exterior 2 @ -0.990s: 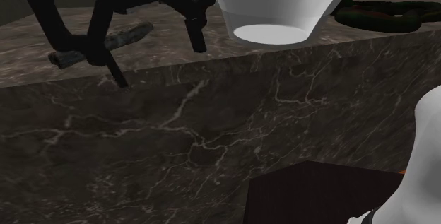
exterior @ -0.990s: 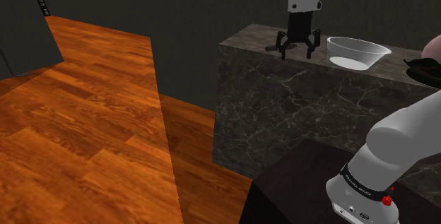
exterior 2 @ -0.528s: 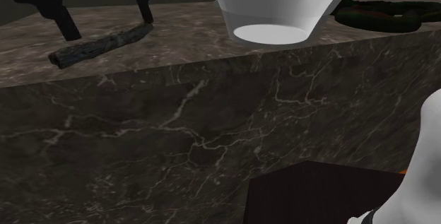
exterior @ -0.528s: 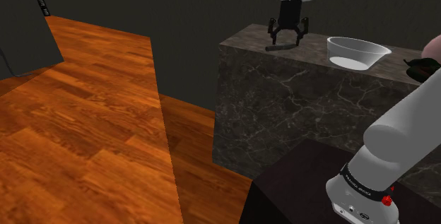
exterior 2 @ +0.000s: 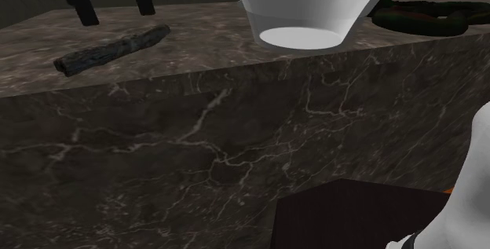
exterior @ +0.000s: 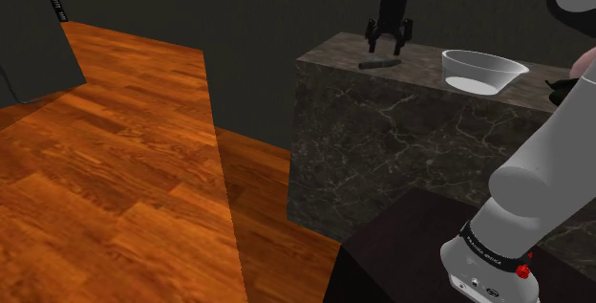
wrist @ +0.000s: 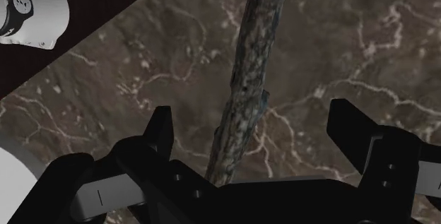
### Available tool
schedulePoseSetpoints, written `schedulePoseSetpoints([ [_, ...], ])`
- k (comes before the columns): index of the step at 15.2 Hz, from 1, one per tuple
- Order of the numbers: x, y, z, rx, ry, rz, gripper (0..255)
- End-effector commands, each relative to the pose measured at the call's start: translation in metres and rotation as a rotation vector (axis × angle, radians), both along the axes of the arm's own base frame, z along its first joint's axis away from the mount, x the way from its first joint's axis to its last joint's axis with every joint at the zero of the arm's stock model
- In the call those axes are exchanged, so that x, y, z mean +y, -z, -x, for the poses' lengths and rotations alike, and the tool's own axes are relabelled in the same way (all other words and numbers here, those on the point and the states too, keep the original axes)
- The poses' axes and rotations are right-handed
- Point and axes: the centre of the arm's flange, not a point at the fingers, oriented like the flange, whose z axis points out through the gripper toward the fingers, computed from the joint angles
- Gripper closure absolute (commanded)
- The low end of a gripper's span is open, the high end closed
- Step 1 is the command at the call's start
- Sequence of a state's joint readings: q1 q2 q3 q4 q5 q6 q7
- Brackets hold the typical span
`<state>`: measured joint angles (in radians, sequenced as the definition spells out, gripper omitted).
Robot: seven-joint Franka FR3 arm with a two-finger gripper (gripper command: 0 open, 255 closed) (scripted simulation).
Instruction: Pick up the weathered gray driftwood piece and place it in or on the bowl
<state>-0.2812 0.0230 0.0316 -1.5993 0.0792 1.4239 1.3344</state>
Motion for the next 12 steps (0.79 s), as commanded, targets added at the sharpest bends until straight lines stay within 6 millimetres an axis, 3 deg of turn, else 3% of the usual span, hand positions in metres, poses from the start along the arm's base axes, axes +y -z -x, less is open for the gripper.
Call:
schedulePoseSetpoints([
  [1,0.001,0.009,0.002,0.000,0.006,0.001,0],
  [4,0.004,0.028,0.005,0.000,0.006,0.001,0],
  [12,0.004,0.028,0.005,0.000,0.006,0.001,0],
])
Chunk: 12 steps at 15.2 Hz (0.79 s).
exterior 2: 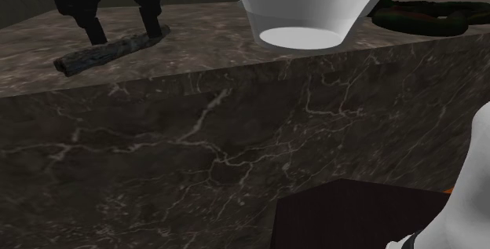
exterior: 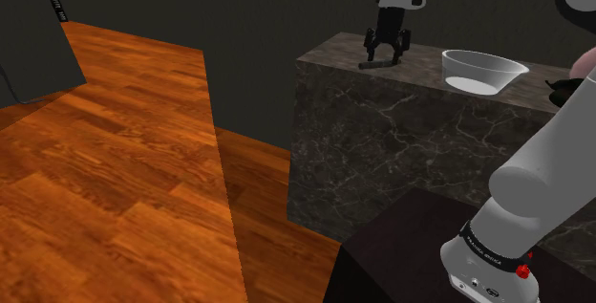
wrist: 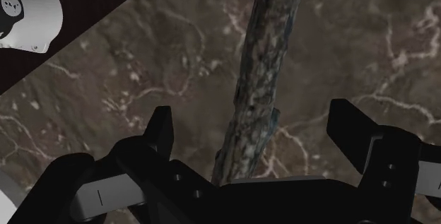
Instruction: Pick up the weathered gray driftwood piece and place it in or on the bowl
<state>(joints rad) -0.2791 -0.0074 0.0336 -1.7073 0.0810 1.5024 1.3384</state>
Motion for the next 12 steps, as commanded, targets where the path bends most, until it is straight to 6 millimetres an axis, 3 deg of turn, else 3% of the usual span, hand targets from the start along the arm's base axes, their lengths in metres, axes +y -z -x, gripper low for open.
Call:
schedulePoseSetpoints([
  [1,0.000,0.000,0.000,0.000,0.000,0.000,255],
  [10,0.000,0.000,0.000,0.000,0.000,0.000,255],
  [12,0.000,-0.011,0.000,0.000,0.000,0.000,255],
])
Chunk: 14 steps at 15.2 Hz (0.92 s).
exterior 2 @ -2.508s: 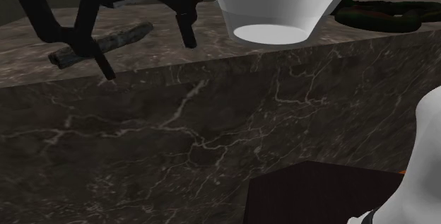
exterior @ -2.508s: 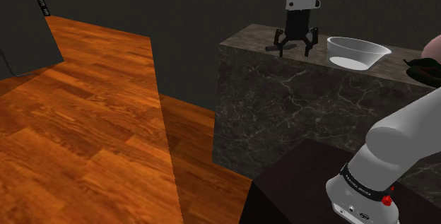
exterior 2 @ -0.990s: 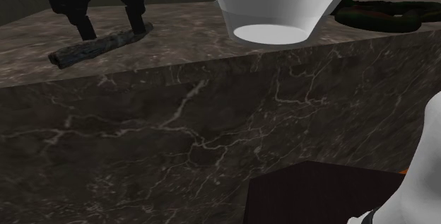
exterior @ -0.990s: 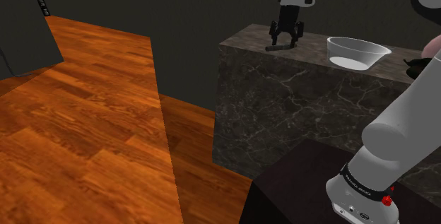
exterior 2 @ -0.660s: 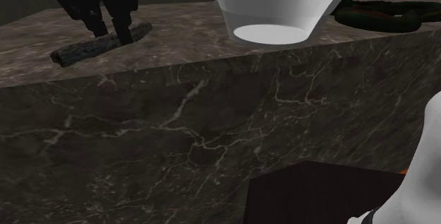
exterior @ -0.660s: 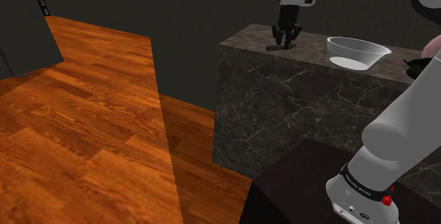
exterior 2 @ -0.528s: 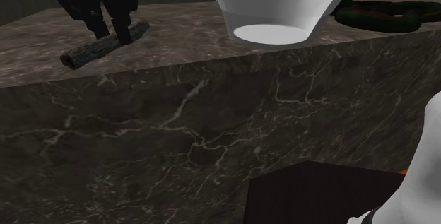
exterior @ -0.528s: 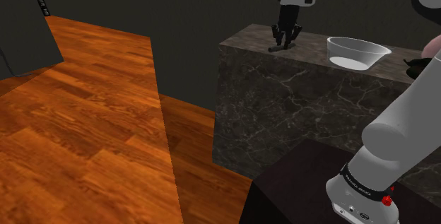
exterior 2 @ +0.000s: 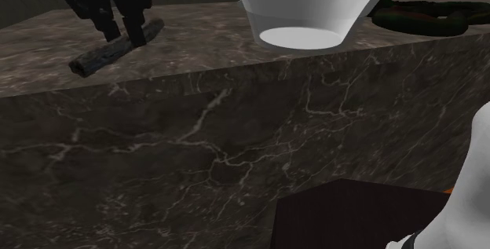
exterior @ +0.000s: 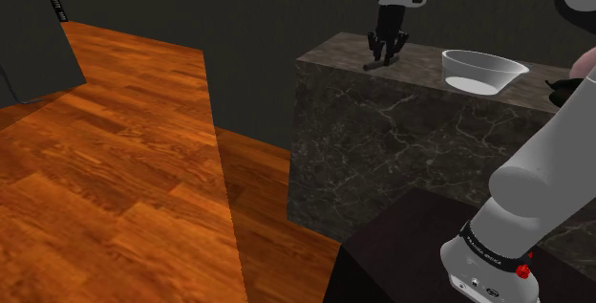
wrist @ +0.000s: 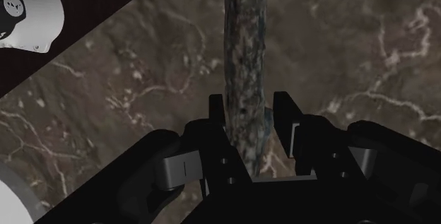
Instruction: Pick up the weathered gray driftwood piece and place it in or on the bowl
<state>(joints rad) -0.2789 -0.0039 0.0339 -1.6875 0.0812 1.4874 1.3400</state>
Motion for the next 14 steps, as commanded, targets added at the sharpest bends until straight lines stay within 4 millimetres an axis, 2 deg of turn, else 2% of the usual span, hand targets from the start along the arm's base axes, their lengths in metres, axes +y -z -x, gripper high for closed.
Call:
schedulePoseSetpoints([
  [1,0.000,-0.010,0.001,0.001,0.000,0.000,255],
  [14,0.000,-0.078,0.001,0.001,0.000,0.000,255],
])
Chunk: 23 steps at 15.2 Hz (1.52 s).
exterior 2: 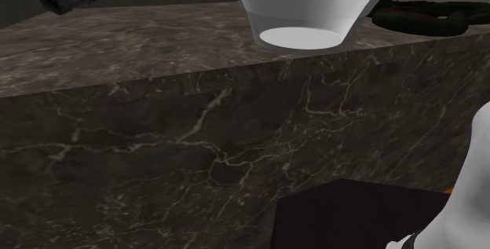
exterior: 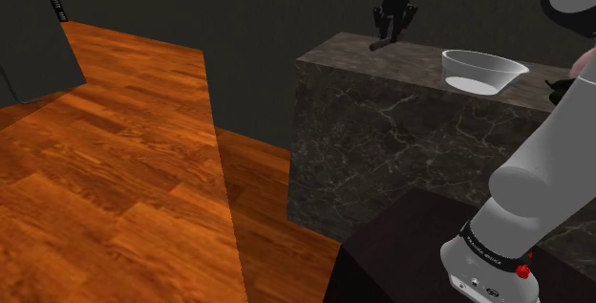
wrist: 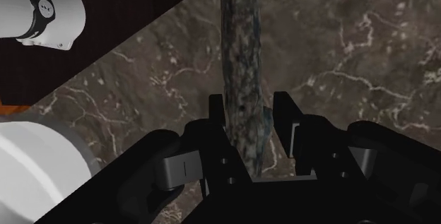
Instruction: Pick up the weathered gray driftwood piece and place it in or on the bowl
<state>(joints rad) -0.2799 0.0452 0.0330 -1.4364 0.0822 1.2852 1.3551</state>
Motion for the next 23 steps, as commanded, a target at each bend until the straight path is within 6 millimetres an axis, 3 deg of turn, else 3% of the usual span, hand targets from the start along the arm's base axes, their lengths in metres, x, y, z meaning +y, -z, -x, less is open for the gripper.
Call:
schedulePoseSetpoints([
  [1,0.000,-0.010,0.000,0.000,0.000,0.000,255],
  [13,0.000,-0.072,0.000,0.000,0.000,0.000,255],
  [23,-0.054,-0.069,0.121,0.000,0.000,0.000,255],
])
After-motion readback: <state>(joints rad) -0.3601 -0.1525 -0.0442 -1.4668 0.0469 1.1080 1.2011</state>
